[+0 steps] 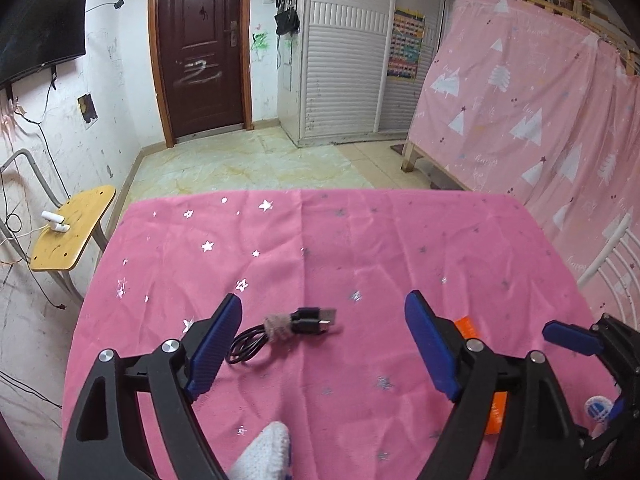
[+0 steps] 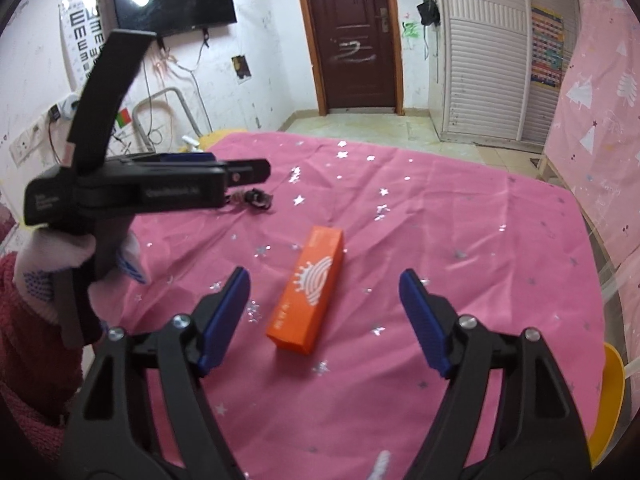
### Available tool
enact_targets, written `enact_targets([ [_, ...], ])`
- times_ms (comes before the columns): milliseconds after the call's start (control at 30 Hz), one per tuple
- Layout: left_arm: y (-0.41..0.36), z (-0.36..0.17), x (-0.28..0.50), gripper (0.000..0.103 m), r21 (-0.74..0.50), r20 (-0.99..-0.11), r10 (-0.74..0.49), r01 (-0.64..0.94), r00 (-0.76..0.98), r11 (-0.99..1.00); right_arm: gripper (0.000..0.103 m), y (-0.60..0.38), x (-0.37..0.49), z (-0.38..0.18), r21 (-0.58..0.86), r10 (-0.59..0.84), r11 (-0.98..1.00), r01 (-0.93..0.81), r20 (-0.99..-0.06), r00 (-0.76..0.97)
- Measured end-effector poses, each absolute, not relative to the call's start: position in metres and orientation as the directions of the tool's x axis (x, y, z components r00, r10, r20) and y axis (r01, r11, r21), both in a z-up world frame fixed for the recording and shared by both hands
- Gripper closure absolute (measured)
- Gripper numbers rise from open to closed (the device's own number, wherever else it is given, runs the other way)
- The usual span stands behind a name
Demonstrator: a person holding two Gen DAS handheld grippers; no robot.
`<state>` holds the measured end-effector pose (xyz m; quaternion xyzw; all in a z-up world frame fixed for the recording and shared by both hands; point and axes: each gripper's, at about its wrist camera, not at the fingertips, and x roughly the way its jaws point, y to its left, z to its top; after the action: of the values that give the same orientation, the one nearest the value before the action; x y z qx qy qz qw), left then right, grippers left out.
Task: Collect trash
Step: 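Grasp the black cable with the left tool while the right tool grasps the orange box, then carry cable and orange box over the orange bucket and open both tools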
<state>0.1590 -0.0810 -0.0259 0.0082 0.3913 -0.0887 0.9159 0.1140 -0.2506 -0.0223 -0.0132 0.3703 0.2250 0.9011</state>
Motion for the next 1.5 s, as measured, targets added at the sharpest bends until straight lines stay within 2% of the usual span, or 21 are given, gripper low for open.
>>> enact_targets([
  [400, -0.074, -0.056, 0.168, 0.027, -0.022, -0.757, -0.137, 0.184, 0.638, 0.983, 0.028, -0.228, 0.127, -0.036, 0.115, 0.366, 0.898, -0.425, -0.73, 0.577],
  [467, -0.075, -0.056, 0.167, 0.032, -0.018, -0.757, -0.137, 0.189, 0.639, 0.982, 0.028, -0.225, 0.128, -0.037, 0.112, 0.365, 0.896, -0.429, -0.736, 0.57],
  [533, -0.077, -0.059, 0.167, 0.049, -0.016, -0.764, -0.144, 0.204, 0.629, 0.979, 0.028, -0.224, 0.13, -0.038, 0.11, 0.363, 0.896, -0.431, -0.74, 0.566],
  [633, -0.083, -0.057, 0.165, 0.065, 0.006, -0.76, -0.135, 0.215, 0.636, 0.976, 0.028, -0.222, 0.132, -0.039, 0.11, 0.362, 0.896, -0.431, -0.743, 0.563],
  [833, -0.081, -0.055, 0.164, 0.07, -0.024, -0.754, -0.167, 0.227, 0.636, 0.974, 0.029, -0.217, 0.135, -0.041, 0.096, 0.348, 0.896, -0.433, -0.758, 0.552],
  [900, -0.078, -0.055, 0.164, 0.07, -0.041, -0.753, -0.179, 0.226, 0.634, 0.973, 0.04, -0.211, 0.136, -0.042, 0.087, 0.342, 0.895, -0.437, -0.764, 0.547],
  [1033, -0.073, -0.054, 0.163, 0.07, -0.041, -0.75, -0.174, 0.219, 0.638, 0.975, 0.072, -0.205, 0.139, -0.047, 0.075, 0.332, 0.89, -0.449, -0.782, 0.528],
  [1167, -0.072, -0.052, 0.161, 0.07, -0.042, -0.747, -0.17, 0.209, 0.643, 0.977, 0.081, -0.204, 0.137, -0.047, 0.052, 0.318, 0.892, -0.449, -0.779, 0.541],
  [1500, -0.068, -0.032, 0.154, 0.07, -0.039, -0.716, -0.166, 0.199, 0.678, 0.979, 0.081, -0.228, 0.13, -0.027, 0.067, 0.325, 0.911, -0.407, -0.724, 0.609],
])
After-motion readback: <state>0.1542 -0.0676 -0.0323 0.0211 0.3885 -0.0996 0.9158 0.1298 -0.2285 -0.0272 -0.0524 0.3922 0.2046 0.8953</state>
